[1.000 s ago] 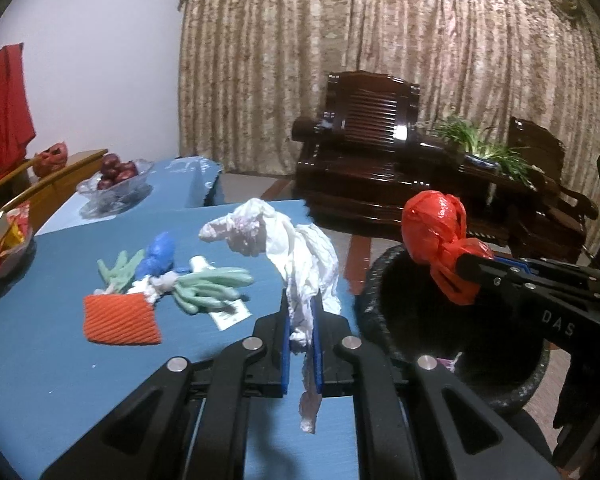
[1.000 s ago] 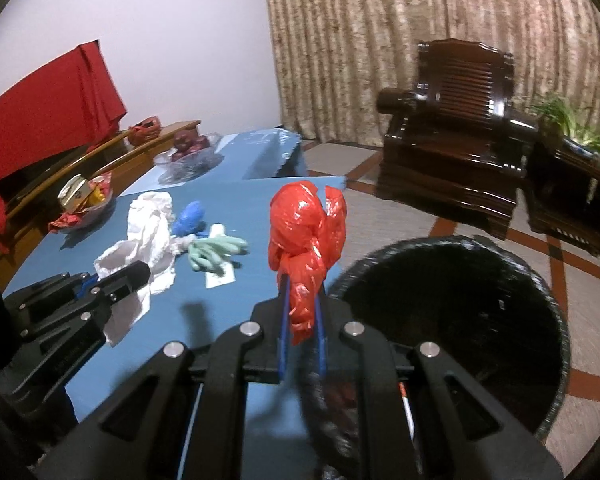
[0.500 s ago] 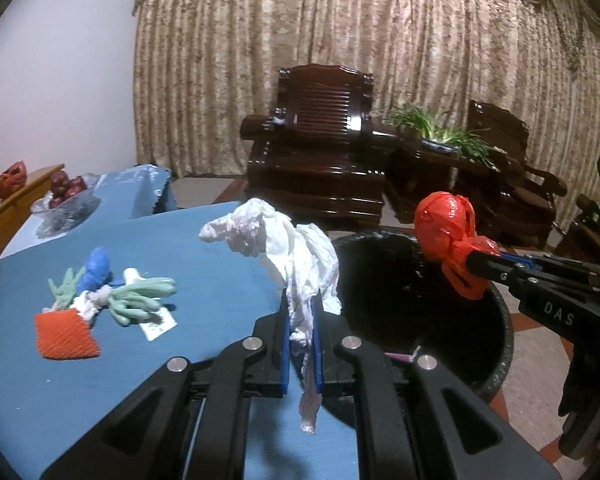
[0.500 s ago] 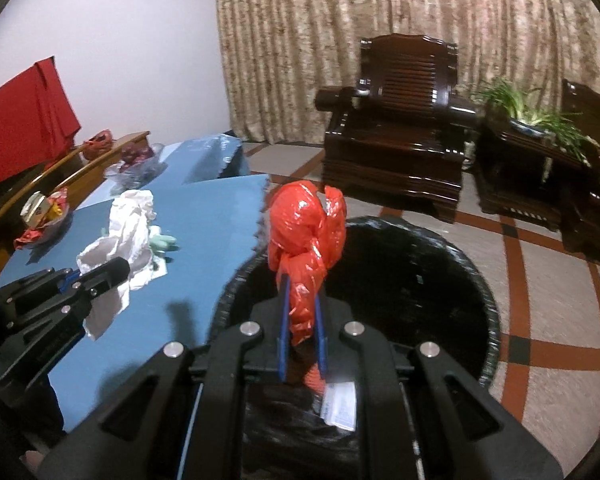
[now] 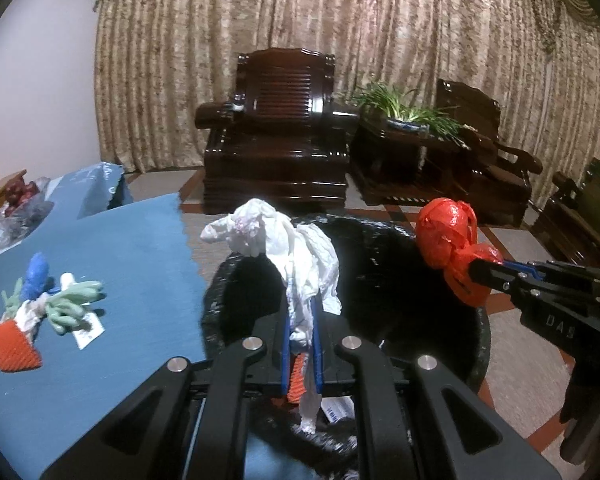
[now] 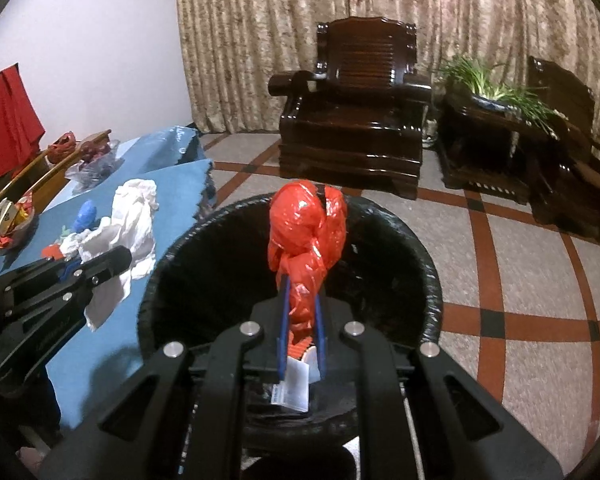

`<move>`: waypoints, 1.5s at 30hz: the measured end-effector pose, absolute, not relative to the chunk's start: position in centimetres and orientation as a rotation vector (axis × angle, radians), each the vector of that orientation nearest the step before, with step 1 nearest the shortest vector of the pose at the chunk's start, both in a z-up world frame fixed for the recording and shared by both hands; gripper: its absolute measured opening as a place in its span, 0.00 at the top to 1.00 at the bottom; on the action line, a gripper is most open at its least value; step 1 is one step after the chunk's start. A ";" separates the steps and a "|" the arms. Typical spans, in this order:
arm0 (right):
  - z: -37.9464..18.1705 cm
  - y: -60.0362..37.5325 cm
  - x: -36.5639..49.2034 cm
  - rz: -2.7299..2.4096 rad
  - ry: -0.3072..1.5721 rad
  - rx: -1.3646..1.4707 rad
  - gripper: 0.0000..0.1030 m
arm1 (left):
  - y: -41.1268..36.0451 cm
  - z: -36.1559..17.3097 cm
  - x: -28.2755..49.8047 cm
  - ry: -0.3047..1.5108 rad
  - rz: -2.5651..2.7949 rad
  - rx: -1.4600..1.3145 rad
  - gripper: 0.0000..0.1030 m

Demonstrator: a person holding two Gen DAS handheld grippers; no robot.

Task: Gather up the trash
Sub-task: 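Open both grippers over the bin, dropping tissue and red bag, then move both grippers back over the table toward the foam net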

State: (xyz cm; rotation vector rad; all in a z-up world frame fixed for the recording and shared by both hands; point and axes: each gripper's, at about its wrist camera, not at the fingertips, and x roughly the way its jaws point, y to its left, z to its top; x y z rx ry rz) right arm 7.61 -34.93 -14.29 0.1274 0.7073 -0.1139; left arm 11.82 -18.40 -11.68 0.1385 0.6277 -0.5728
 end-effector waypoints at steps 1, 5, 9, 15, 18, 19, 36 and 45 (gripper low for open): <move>-14.5 -35.2 7.6 -0.118 0.711 0.130 0.90 | -18.9 -11.9 11.8 0.630 -0.578 0.140 0.92; -15.4 -36.3 7.8 -0.134 0.725 0.138 0.90 | -20.2 -12.5 12.2 0.640 -0.596 0.148 0.92; -16.2 -37.0 8.1 -0.144 0.737 0.143 0.90 | -21.1 -13.1 12.6 0.652 -0.608 0.151 0.92; -17.1 -37.7 8.5 -0.158 0.750 0.147 0.87 | -21.5 -13.7 13.3 0.669 -0.625 0.151 0.90; -17.6 -37.8 8.5 -0.194 0.755 0.140 0.51 | -21.1 -14.0 13.8 0.686 -0.639 0.141 0.66; -17.6 -37.8 8.4 -0.211 0.747 0.136 0.34 | -20.8 -14.1 13.8 0.685 -0.635 0.138 0.56; -14.7 -32.4 9.8 -0.112 0.654 0.120 0.05 | -9.0 -12.9 13.4 0.614 -0.364 0.097 0.18; -13.2 -23.6 13.6 0.076 0.636 0.089 0.05 | 0.7 -11.8 13.1 0.585 -0.139 0.060 0.17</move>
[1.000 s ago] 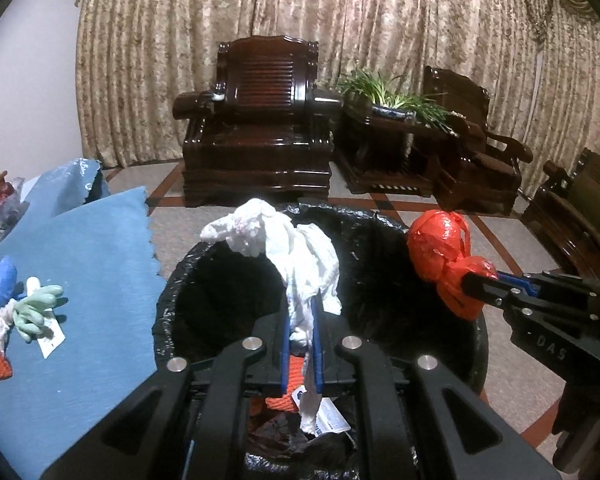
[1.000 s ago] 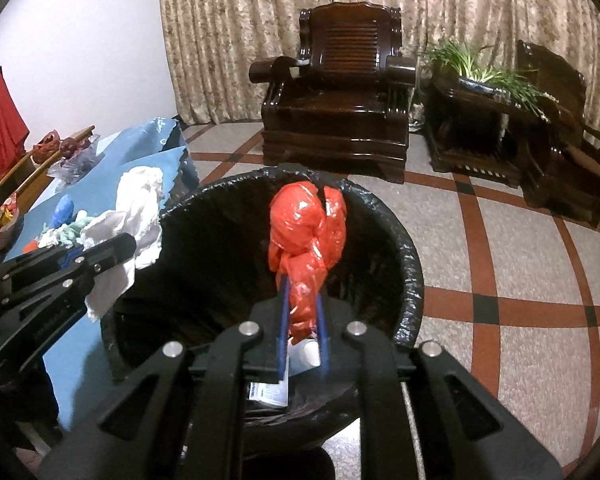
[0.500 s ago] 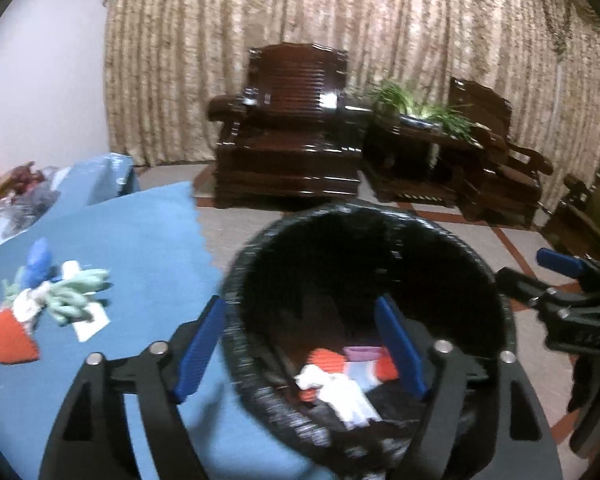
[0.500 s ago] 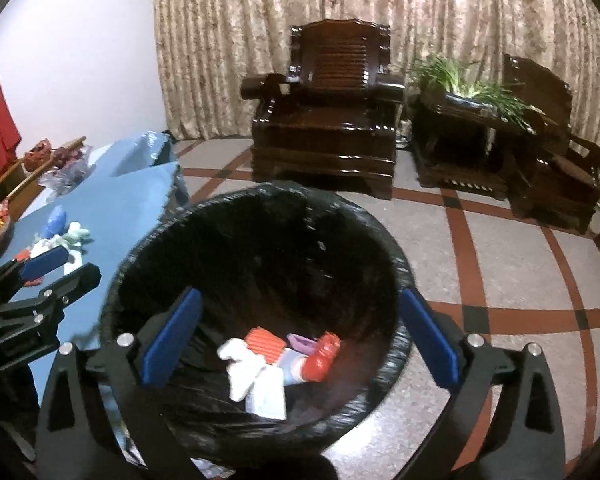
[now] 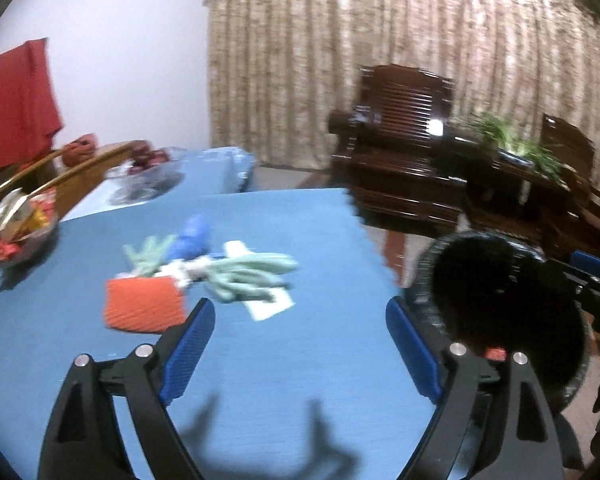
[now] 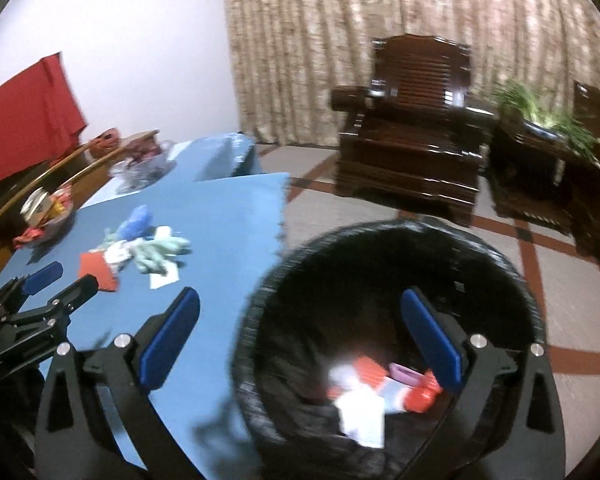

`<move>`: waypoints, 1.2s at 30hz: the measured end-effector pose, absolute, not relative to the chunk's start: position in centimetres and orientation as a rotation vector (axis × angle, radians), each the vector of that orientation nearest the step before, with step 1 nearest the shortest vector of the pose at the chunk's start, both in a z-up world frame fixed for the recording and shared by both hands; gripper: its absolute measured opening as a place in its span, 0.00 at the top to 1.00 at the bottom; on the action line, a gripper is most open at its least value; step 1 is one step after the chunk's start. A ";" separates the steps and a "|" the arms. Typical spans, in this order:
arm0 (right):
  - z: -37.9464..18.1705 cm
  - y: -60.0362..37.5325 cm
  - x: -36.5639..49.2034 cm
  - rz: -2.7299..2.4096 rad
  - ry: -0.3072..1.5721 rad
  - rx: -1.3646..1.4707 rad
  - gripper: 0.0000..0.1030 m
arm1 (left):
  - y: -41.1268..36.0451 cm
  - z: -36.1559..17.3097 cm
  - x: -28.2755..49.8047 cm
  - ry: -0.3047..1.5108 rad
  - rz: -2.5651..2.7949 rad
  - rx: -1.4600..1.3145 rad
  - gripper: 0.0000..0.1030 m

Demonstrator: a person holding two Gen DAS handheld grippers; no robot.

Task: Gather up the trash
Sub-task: 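Move both grippers back over the table toward the foam net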

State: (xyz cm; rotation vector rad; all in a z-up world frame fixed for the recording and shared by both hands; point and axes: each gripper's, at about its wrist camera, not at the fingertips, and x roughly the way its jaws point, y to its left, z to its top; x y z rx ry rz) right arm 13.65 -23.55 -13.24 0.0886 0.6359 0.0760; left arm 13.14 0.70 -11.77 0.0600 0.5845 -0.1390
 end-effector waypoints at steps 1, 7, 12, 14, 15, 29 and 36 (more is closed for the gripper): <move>-13.3 -22.9 13.7 0.088 0.635 0.083 0.05 | 1.4 -11.7 13.3 0.584 -0.121 0.058 0.17; -12.9 -18.2 16.2 0.172 0.627 0.051 0.05 | 6.3 -12.0 13.6 0.591 -0.025 0.032 0.17; -13.1 -15.1 17.8 0.212 0.623 0.022 0.05 | 8.9 -12.6 14.2 0.599 0.020 0.016 0.17; -13.5 -14.0 18.6 0.220 0.621 0.011 0.05 | 9.4 -13.0 14.5 0.605 0.031 0.013 0.17; -13.7 -13.4 19.1 0.222 0.624 0.005 0.05 | 9.9 -13.3 14.9 0.612 0.037 0.008 0.17; -18.4 -9.0 25.1 0.227 0.672 -0.041 0.05 | 11.2 -18.2 21.2 0.686 0.095 0.002 0.17; -20.3 -8.8 27.4 0.227 0.697 -0.033 0.05 | 11.6 -20.1 24.1 0.725 0.124 0.002 0.17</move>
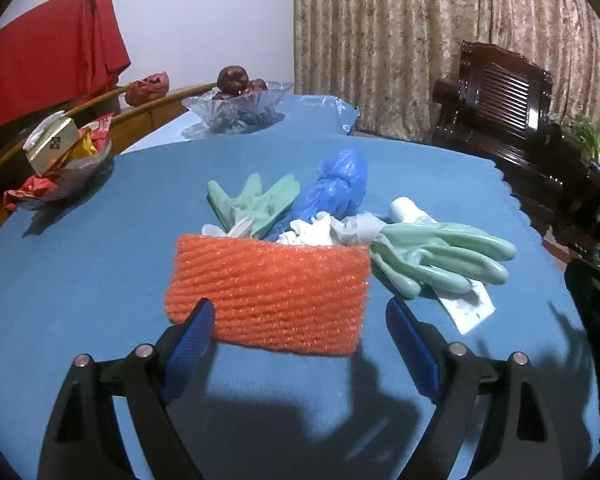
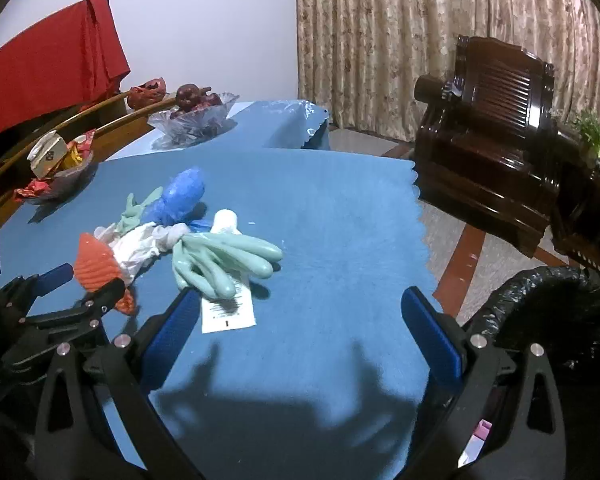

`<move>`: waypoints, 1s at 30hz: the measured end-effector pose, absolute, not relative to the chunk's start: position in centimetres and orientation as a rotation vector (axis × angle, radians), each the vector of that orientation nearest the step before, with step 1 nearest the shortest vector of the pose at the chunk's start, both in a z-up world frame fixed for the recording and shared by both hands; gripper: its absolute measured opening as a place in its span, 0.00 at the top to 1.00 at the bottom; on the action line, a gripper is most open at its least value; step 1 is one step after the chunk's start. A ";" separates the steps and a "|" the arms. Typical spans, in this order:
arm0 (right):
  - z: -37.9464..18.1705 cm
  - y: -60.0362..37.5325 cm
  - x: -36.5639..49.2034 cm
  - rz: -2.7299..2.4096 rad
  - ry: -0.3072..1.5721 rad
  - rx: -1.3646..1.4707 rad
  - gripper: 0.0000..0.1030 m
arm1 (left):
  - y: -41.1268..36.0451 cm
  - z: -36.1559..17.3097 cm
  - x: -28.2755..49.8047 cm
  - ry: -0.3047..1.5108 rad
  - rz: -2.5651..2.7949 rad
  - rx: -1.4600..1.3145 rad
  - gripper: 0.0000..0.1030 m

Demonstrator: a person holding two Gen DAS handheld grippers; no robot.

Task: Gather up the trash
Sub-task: 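Move both grippers back over the table toward the foam net, then grasp the orange foam net with the left gripper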

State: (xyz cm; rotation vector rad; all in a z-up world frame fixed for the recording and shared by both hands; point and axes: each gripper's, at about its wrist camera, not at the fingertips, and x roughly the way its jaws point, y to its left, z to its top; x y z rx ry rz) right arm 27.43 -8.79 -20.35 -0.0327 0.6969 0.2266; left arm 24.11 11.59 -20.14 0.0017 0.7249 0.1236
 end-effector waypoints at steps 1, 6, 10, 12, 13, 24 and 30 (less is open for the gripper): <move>-20.5 -8.8 27.7 0.227 0.699 -0.032 0.05 | 11.6 -20.3 24.3 0.730 0.126 0.003 0.17; -21.0 -8.5 28.2 0.236 0.704 -0.030 0.05 | 11.9 -20.7 25.2 0.756 0.146 -0.006 0.31; -21.0 -8.0 28.3 0.250 0.702 -0.038 0.05 | 12.2 -20.6 24.8 0.759 0.129 -0.031 0.53; -20.9 -7.7 28.2 0.258 0.698 -0.039 0.05 | 12.4 -20.6 24.4 0.766 0.118 -0.048 0.65; -20.8 -7.6 28.2 0.260 0.699 -0.038 0.05 | 12.5 -20.7 24.2 0.770 0.114 -0.054 0.72; -19.9 -4.9 27.1 0.323 0.686 -0.051 0.05 | 14.3 -19.8 21.5 0.764 0.119 -0.081 0.90; -19.4 -2.8 26.7 0.363 0.676 -0.053 0.05 | 15.8 -18.9 19.8 0.736 0.146 -0.073 0.90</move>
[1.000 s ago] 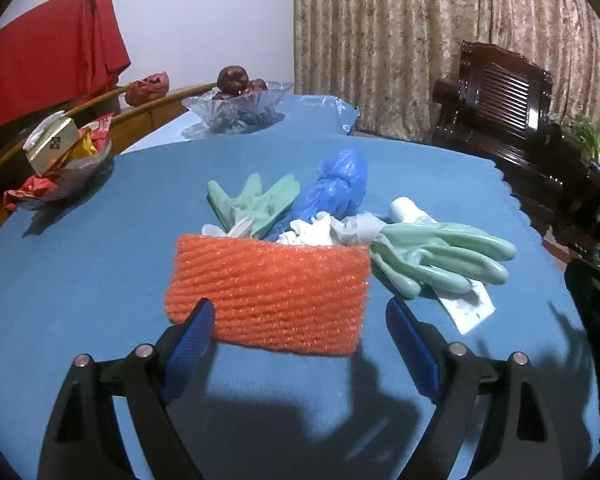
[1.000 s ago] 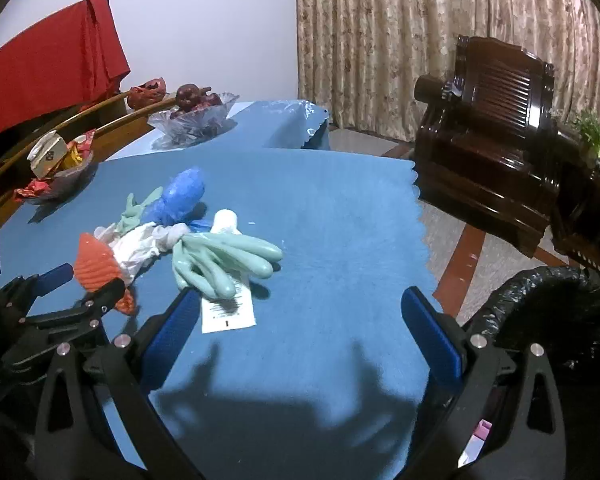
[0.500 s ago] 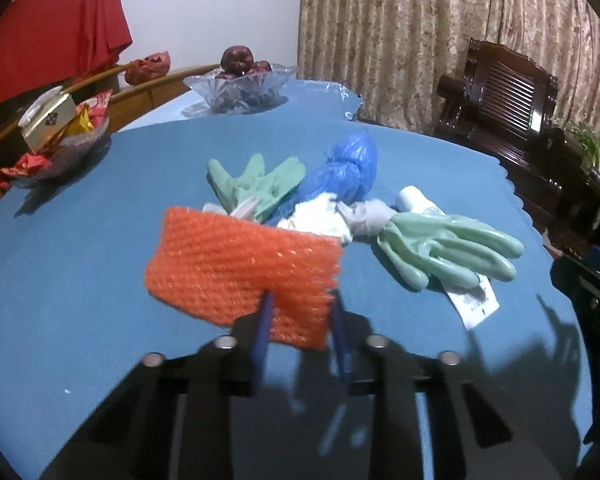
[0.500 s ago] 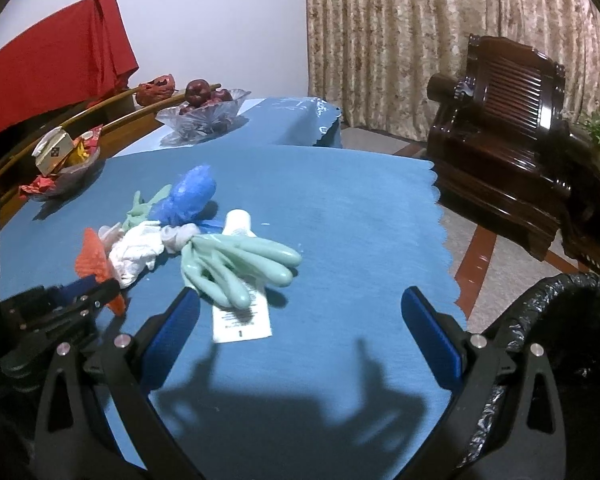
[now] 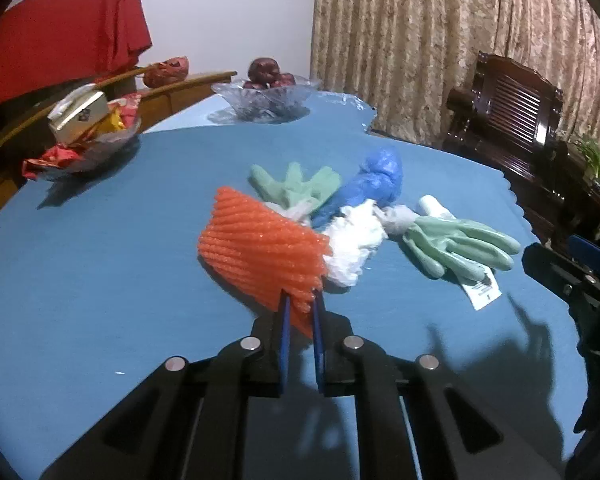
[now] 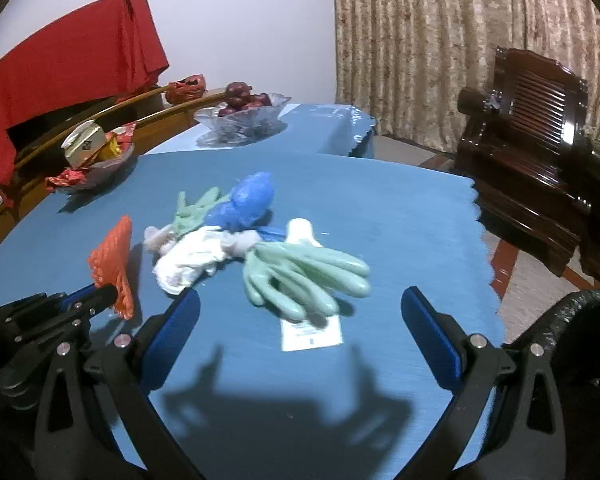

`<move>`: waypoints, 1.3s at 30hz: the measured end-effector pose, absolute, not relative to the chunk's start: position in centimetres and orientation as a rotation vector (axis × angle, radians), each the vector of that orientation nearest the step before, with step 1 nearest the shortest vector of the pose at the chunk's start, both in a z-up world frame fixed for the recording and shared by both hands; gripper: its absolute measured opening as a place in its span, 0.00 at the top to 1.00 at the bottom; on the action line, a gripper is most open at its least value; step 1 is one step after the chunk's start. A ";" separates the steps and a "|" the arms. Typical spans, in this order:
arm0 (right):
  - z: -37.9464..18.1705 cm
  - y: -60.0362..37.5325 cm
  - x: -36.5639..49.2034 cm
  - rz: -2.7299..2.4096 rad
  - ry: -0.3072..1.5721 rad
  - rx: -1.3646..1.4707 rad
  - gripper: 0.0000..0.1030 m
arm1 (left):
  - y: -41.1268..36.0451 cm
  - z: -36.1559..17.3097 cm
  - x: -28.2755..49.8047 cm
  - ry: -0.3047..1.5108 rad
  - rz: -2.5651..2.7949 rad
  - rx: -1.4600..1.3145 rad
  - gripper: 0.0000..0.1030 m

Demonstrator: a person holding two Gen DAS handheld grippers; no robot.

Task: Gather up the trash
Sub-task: 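Grasp the orange foam net with the left gripper, then grasp the white tissue with the right gripper while left gripper holds foam net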

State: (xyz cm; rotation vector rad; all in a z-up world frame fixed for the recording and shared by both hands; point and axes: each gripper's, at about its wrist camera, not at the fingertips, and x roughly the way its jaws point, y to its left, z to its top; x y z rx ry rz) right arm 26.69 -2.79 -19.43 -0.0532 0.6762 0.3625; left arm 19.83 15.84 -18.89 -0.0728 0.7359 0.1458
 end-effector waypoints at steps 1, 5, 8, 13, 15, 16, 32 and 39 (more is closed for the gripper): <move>-19.4 -2.4 26.7 0.367 0.676 -0.054 0.05 | 16.1 -18.9 19.6 0.734 0.146 -0.074 0.90; -19.4 -0.7 26.7 0.387 0.678 -0.044 0.05 | 17.7 -18.4 18.9 0.720 0.161 -0.082 0.91; -19.6 0.7 26.9 0.405 0.682 -0.046 0.05 | 18.9 -18.0 18.3 0.703 0.170 -0.087 0.91; -20.2 3.3 27.5 0.436 0.693 -0.065 0.09 | 20.6 -17.9 17.8 0.696 0.183 -0.098 0.91; -20.5 4.6 27.8 0.445 0.698 -0.073 0.10 | 21.3 -18.0 17.7 0.695 0.187 -0.105 0.91; -20.8 5.1 28.1 0.451 0.703 -0.077 0.13 | 21.5 -18.0 17.6 0.694 0.188 -0.105 0.91; -24.6 10.9 31.9 0.474 0.855 -0.096 0.58 | 23.8 -19.2 18.5 0.697 0.180 -0.116 0.91; -24.2 11.0 31.2 0.517 0.854 -0.092 0.80 | 23.5 -19.5 18.9 0.707 0.171 -0.122 0.91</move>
